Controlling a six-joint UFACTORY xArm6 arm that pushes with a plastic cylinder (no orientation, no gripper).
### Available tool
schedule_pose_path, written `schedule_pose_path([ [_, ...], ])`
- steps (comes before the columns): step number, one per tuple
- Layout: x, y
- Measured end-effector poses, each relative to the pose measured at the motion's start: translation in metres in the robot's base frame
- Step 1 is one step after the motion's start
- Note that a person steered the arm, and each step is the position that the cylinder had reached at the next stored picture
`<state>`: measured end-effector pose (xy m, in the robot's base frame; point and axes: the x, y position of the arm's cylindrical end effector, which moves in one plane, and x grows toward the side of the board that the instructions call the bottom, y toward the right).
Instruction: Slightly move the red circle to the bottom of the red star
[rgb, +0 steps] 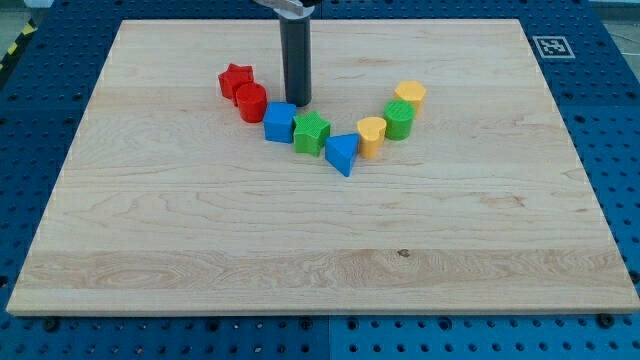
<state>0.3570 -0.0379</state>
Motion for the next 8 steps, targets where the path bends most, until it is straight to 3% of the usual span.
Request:
schedule_pose_path([
  [3, 0.000, -0.031],
  [8, 0.016, -0.033],
])
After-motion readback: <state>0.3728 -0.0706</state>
